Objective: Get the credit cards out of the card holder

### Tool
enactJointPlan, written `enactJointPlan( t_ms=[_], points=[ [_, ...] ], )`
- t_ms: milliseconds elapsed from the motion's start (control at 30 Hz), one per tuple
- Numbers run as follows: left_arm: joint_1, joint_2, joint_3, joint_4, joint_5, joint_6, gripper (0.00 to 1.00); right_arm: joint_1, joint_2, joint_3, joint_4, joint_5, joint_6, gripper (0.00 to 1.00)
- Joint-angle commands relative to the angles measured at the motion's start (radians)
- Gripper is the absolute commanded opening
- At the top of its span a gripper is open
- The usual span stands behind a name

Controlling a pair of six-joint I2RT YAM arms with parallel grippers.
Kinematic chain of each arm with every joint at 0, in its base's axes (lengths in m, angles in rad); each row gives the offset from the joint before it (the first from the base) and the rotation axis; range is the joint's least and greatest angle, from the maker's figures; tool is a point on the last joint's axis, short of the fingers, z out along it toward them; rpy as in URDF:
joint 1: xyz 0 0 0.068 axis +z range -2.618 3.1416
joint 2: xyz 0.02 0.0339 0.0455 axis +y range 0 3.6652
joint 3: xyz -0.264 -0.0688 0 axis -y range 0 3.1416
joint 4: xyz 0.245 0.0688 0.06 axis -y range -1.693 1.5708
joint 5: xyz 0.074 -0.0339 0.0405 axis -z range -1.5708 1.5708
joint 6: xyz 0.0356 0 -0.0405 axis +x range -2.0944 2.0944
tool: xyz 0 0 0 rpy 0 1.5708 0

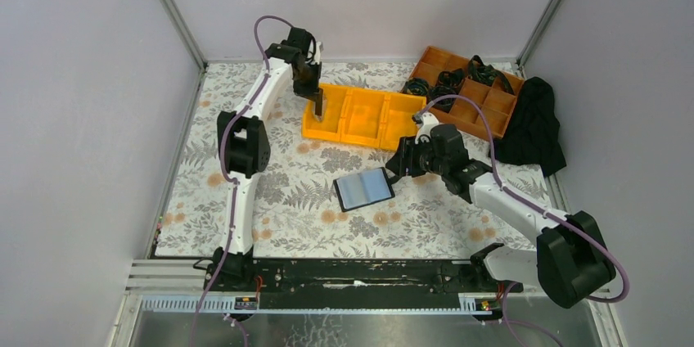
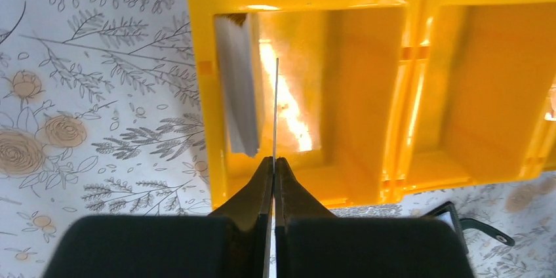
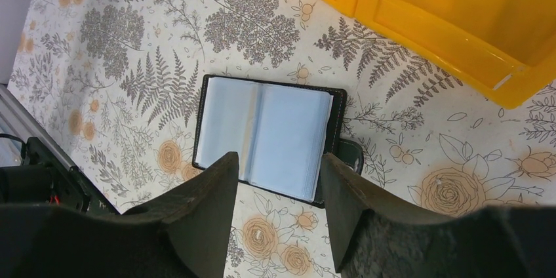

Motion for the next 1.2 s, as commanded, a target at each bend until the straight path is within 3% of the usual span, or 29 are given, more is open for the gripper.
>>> enactJointPlan(
  t_ms=[0,233,400,667,900,967,1067,1167],
  points=[
    [0.008,0.010,0.046,-0.032,-0.018,0.037,0.00,-0.001,0.016,0.014,0.033,-0.021,-0.016,0.57],
    [0.004,-0.014,0.003,0.032,0.038,0.036,0.00,0.000,0.043,0.021,0.035,-0.019,-0.023,0.57],
    [-0.011,-0.151,-0.134,0.171,0.113,0.006,0.00,0.000,0.097,0.070,0.056,-0.015,-0.011,0.59],
    [-0.026,-0.365,-0.317,0.356,0.078,-0.087,0.00,0.007,0.223,0.281,0.053,0.078,0.027,0.57],
    [-0.026,-0.540,-0.586,0.571,0.039,-0.173,0.00,0.010,0.482,0.544,-0.053,0.098,0.022,0.54],
    [-0.027,-0.573,-0.641,0.605,0.040,-0.181,0.00,0.012,0.550,0.625,-0.081,0.103,0.025,0.46],
    [-0.026,-0.615,-0.703,0.641,0.037,-0.184,0.00,0.012,0.630,0.707,-0.095,0.114,0.046,0.20],
    [-0.029,-0.630,-0.731,0.654,0.033,-0.175,0.00,0.015,0.688,0.758,-0.091,0.097,0.063,0.07]
  ],
)
